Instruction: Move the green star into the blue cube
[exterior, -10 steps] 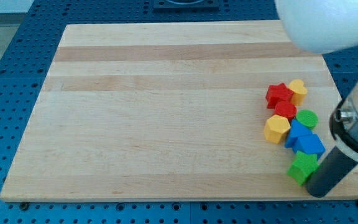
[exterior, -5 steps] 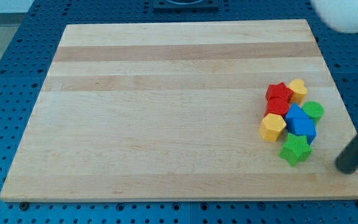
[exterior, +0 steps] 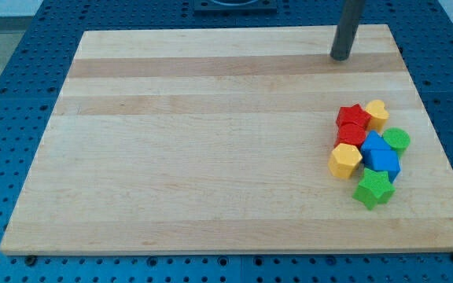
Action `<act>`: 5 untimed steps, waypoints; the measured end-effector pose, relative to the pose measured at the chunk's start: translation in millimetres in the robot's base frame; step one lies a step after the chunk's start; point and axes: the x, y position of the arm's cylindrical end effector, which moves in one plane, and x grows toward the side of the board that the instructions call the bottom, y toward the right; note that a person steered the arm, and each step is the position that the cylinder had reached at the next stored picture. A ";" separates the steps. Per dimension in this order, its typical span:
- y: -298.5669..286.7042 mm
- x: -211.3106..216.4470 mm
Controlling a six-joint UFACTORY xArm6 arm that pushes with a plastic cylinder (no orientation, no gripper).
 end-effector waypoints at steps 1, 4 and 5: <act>0.0 0.1; 3.8 -0.7; 3.9 -0.5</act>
